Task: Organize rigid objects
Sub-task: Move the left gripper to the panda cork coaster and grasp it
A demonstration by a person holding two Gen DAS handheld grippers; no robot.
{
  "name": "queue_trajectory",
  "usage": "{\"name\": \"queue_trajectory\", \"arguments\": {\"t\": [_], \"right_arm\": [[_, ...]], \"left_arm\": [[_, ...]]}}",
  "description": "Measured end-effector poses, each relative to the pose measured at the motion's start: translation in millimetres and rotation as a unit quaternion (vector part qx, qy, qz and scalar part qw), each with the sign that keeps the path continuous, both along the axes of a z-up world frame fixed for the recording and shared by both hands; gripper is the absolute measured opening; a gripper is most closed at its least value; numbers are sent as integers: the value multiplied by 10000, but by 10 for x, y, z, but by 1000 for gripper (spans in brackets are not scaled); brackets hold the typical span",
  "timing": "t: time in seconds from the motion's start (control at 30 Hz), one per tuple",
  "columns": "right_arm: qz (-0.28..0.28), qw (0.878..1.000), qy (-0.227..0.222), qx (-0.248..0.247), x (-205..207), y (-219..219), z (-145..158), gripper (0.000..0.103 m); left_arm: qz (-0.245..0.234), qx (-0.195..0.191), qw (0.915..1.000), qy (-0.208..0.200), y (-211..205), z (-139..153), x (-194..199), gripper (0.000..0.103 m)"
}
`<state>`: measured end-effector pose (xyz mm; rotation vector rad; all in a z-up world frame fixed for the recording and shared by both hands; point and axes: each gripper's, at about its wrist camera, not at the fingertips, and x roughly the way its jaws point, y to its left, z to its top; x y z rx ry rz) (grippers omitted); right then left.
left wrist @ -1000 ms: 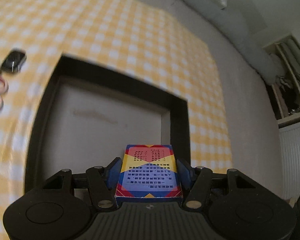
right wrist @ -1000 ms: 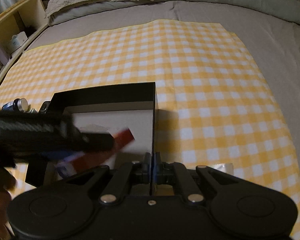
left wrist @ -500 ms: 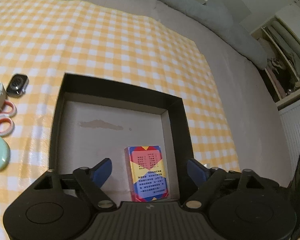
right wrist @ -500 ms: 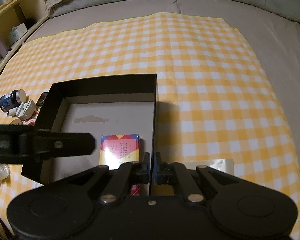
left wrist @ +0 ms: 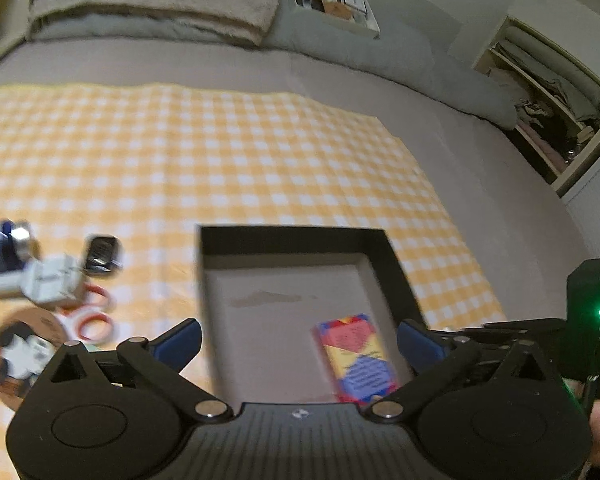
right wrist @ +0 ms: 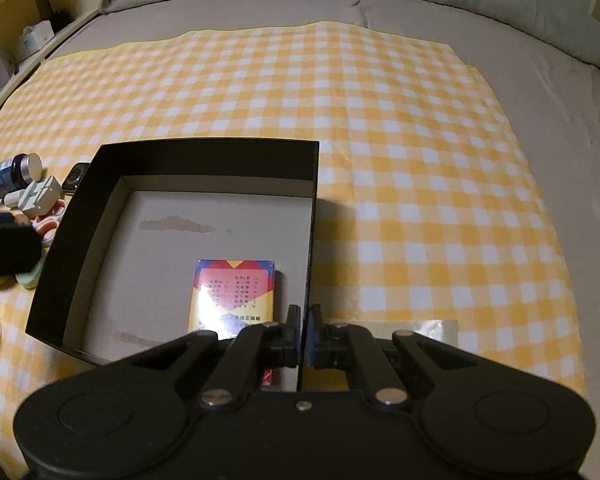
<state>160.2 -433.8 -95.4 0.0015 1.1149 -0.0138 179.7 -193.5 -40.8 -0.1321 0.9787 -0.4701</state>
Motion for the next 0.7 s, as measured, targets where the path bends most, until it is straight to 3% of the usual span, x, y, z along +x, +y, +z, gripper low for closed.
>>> {"name": "queue_trajectory", "arguments": {"t": [0.17,0.4,0.7], "right_arm": [[1,10000,54,-70,23,7,-27,4],[-4,9999,94,-97,42,9,-37,4],[12,9999,105,-135,50,14,-41,7]], "left_arm": [[98,377,9986,-351,383,86,16,103],[332,720,9957,-474,905,111,71,103],[547,1041,9929,-182,1360,-47,154,103]]}}
